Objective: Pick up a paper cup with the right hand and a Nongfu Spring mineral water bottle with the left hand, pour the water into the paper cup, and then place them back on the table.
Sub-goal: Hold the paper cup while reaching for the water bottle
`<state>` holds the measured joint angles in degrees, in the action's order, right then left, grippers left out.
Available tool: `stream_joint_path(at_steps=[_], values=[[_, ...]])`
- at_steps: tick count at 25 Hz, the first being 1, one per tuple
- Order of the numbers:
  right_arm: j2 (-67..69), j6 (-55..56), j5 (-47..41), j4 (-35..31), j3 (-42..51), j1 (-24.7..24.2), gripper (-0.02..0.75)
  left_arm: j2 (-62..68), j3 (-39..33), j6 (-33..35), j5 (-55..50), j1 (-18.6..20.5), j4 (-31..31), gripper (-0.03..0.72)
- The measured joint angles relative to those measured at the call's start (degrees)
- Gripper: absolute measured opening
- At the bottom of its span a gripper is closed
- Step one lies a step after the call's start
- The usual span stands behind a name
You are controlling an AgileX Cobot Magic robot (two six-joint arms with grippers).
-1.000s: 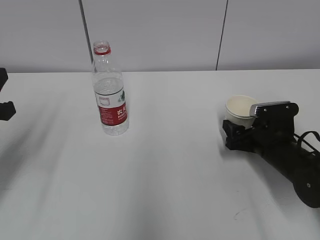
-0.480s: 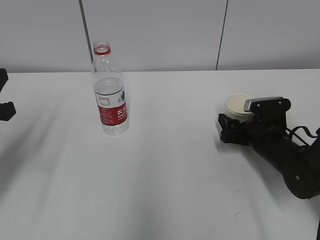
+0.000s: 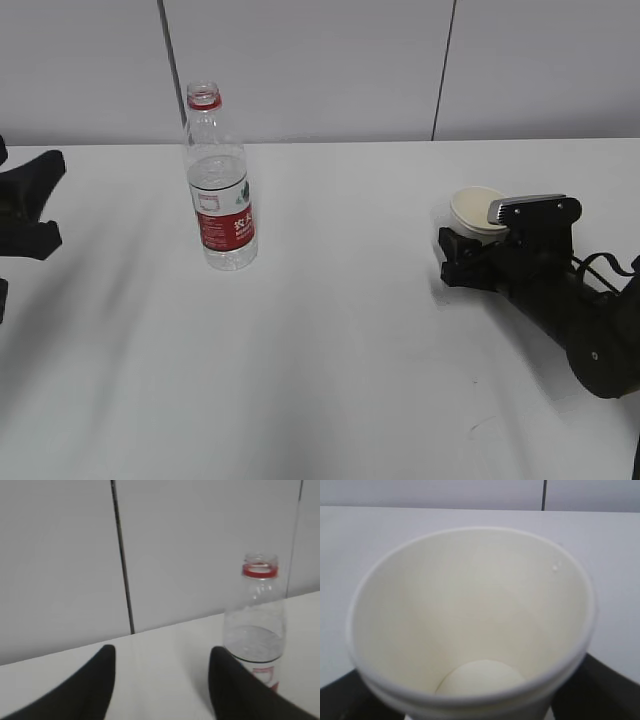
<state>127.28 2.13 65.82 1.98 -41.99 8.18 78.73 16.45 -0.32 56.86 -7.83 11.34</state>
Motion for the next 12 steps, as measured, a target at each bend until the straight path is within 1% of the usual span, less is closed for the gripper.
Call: stream_joint_path(at_steps=[3, 5, 8, 12], values=[[0.09, 0.00, 0.21, 0.00, 0.00, 0.00, 0.543, 0.06, 0.00, 0.00, -0.25, -1.89, 0.28, 0.479], [0.35, 0.00, 0.37, 0.00, 0.00, 0.00, 0.541, 0.77, 0.00, 0.00, -0.25, -2.47, 0.30, 0.520], [0.52, 0.00, 0.85, 0.96, 0.00, -0.12, 0.541, 4.09, 0.00, 0.00, 1.18, -2.90, 0.54, 0.539], [0.56, 0.00, 0.85, 5.83, -0.03, -0.24, 0.541, 11.35, 0.78, -0.04, 7.05, -2.90, 1.34, 0.545]])
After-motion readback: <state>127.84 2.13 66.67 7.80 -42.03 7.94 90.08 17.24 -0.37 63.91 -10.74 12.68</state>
